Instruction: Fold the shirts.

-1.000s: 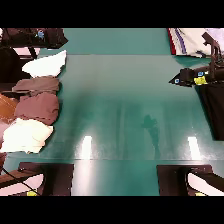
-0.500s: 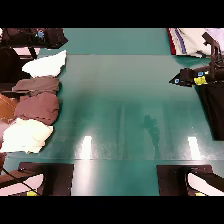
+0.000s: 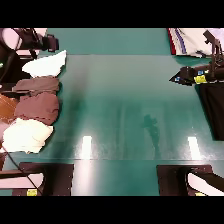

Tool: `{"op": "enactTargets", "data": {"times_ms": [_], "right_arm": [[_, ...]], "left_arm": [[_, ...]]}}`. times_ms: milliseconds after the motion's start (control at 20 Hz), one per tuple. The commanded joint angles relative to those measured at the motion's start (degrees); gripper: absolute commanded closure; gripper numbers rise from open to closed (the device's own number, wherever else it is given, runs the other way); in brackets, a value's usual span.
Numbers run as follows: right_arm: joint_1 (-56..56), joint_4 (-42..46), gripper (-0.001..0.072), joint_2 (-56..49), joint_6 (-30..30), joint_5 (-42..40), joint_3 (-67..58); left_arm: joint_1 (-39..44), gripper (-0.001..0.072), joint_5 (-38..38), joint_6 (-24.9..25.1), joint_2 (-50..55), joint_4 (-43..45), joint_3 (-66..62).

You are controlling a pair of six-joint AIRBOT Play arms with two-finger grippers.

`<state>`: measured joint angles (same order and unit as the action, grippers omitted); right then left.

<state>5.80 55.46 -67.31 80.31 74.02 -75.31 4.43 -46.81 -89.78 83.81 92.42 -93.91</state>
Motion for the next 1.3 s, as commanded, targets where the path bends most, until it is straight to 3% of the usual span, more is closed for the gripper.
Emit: {"op": "enactTargets", "data": {"times_ms": [0,50,100,300,350,400,500,550,600,650,850,1050,1250], "right_arm": [[0.1,-0.5,0.0694,0.0,0.0,-0.8,-0.1],[0.1,-0.5,0.0694,0.0,0.1,-0.8,-0.1],[0.1,-0.5,0.0694,0.0,0.1,-0.9,-0.1],[0.1,-0.5,0.0695,0.0,0.3,-1.0,0.0],[0.2,-0.4,0.0694,0.0,0.7,-1.0,0.0],[0.2,-0.5,0.0695,0.0,0.7,-1.0,0.0],[0.2,-0.5,0.0694,0.0,0.8,-1.1,0.0],[0.2,-0.5,0.0695,0.0,0.8,-1.1,0.0],[0.2,-0.5,0.0694,0.0,0.8,-1.0,0.0],[0.2,-0.5,0.0694,0.0,0.8,-1.0,0.0],[0.2,-0.5,0.0695,0.0,0.9,-0.9,-1.6],[0.1,-0.3,0.0694,0.0,0.9,-1.0,-13.5],[0.1,0.2,0.0695,0.0,0.8,-1.0,-25.0]], "left_arm": [[-5.3,0.0202,1.8,-5.1,9.2,7.5,0.0],[-7.1,0.0055,2.7,-6.5,12.4,7.4,0.0],[-8.5,0.0010,3.4,-7.6,15.0,7.2,0.0],[-11.1,0.0011,8.2,-7.8,22.7,5.4,0.0],[-11.1,0.0032,9.3,-7.8,23.4,5.5,0.0],[-11.1,0.0105,10.4,-7.7,23.8,5.5,0.0],[-11.1,0.0103,11.9,-7.7,23.8,5.5,-0.4],[-11.1,0.0205,11.8,-7.8,23.8,5.5,-1.0],[-11.1,0.0505,10.5,-7.8,23.7,5.5,-2.3],[-11.1,0.0687,9.1,-7.8,23.4,5.5,-3.8],[-10.6,0.0684,4.0,-7.3,17.3,5.2,-10.6],[-7.0,0.0685,1.2,0.4,1.4,5.2,-15.9],[2.1,0.0686,-8.5,6.3,-14.3,5.3,-17.0]]}}
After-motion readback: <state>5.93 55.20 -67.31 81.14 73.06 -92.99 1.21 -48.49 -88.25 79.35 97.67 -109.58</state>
